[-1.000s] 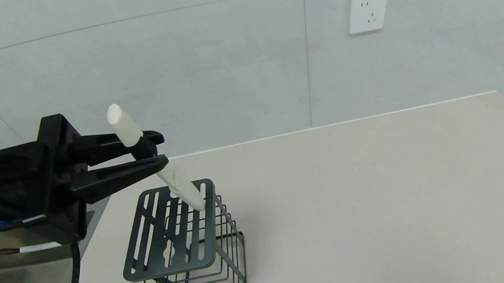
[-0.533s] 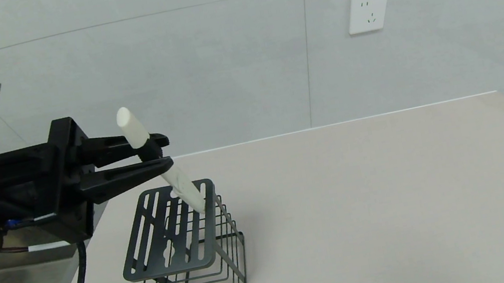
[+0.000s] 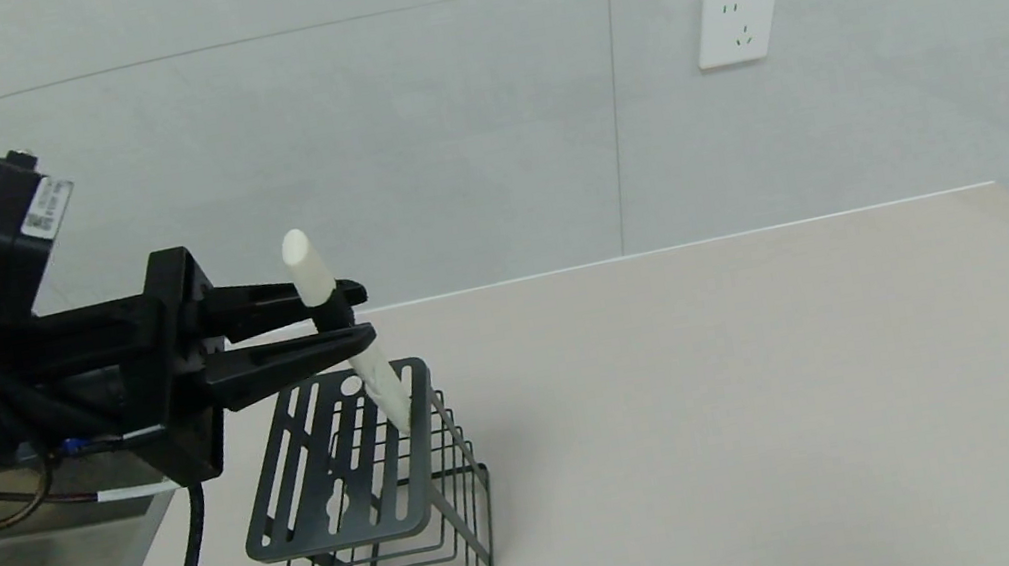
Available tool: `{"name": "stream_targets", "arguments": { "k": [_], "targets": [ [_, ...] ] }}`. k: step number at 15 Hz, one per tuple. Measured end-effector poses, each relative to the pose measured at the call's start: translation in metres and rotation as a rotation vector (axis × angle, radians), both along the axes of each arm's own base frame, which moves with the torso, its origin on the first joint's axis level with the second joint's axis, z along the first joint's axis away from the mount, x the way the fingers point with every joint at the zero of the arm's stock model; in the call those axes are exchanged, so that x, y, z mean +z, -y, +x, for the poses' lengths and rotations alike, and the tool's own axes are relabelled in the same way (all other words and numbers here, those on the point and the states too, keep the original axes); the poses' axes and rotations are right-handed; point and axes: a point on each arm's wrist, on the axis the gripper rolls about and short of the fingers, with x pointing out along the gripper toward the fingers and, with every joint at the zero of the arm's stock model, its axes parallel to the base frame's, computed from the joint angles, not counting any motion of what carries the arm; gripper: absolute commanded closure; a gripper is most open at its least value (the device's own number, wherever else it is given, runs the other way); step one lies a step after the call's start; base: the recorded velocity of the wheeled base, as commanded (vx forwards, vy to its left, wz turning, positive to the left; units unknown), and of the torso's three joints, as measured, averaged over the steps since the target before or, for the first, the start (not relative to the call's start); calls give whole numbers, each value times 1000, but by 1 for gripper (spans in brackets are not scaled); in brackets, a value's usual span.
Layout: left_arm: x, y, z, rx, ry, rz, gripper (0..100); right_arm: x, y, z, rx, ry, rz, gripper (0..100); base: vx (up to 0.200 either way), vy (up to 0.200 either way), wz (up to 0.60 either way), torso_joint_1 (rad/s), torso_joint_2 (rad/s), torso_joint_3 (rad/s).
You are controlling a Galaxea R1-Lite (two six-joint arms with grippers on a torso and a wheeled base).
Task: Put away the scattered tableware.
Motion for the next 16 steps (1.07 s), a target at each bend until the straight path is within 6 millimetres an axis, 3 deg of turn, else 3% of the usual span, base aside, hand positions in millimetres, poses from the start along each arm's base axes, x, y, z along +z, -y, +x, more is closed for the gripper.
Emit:
{"name": "stream_targets", "arguments": {
  "k": [16],
  "targets": [
    [-28, 1, 8, 17, -88, 26, 100, 0, 0, 0, 3, 0, 1, 0, 0, 0, 0, 0, 0, 0]
  ]
}}
